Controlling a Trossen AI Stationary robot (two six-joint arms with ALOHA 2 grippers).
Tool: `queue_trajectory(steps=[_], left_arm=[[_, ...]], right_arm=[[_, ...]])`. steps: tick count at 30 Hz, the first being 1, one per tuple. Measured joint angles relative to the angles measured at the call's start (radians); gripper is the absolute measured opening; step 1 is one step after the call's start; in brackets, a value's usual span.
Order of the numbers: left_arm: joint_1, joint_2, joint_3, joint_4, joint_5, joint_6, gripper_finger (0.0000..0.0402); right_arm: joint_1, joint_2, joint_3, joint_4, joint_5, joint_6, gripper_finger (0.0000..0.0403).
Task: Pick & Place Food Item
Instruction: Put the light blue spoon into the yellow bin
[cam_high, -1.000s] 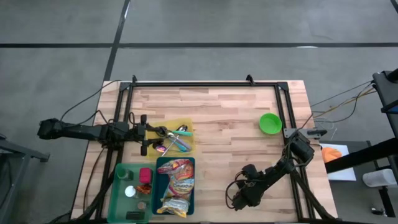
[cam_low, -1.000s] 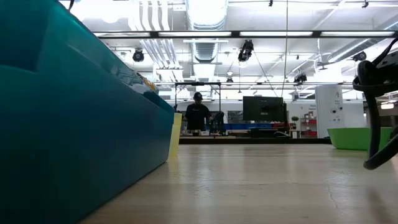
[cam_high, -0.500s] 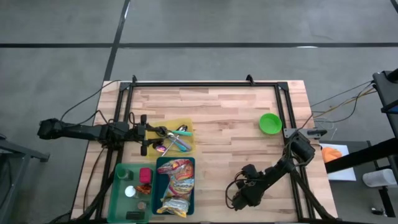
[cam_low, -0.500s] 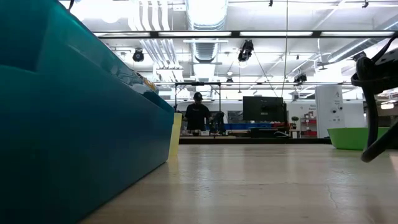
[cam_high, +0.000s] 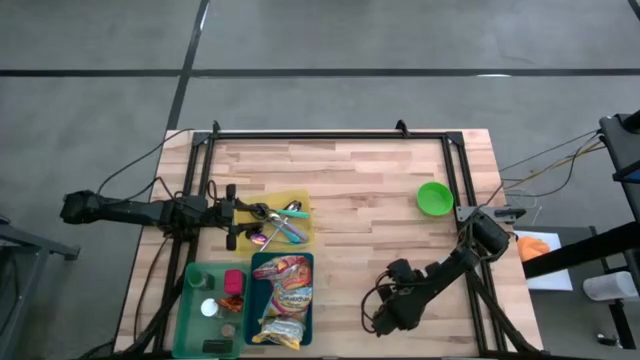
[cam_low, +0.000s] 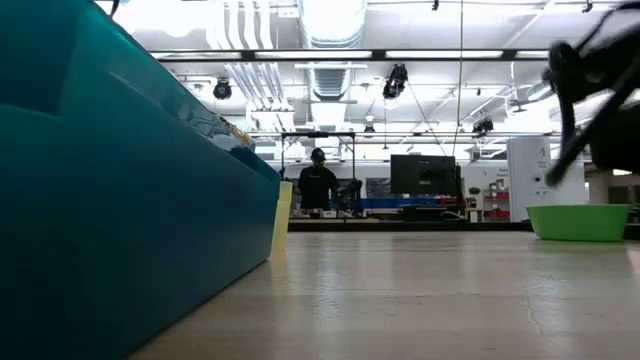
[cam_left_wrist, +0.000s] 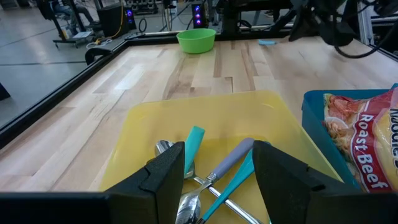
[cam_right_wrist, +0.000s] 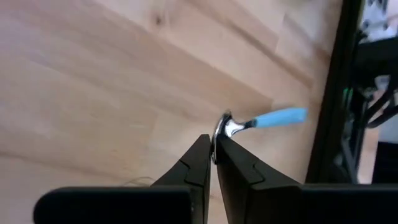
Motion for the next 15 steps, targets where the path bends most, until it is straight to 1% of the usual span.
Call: queue_trajectory(steps=[4, 8, 15], left_arm=[[0.0, 0.0, 0.0, 0.0, 0.0, 0.0, 0.0189], [0.0, 0.0, 0.0, 0.0, 0.0, 0.0, 0.0189], [0.0, 0.0, 0.0, 0.0, 0.0, 0.0, 0.0189]], right_arm=[[-0.003, -0.001, 0.054, -0.058, 0.05, -0.002, 0.0022], [-0.007, -0.011, 0.079, -0.056, 0.092, -0.016, 0.0022], [-0.019, -0.035, 0.083, -0.058, 0.101, -0.023, 0.0022]])
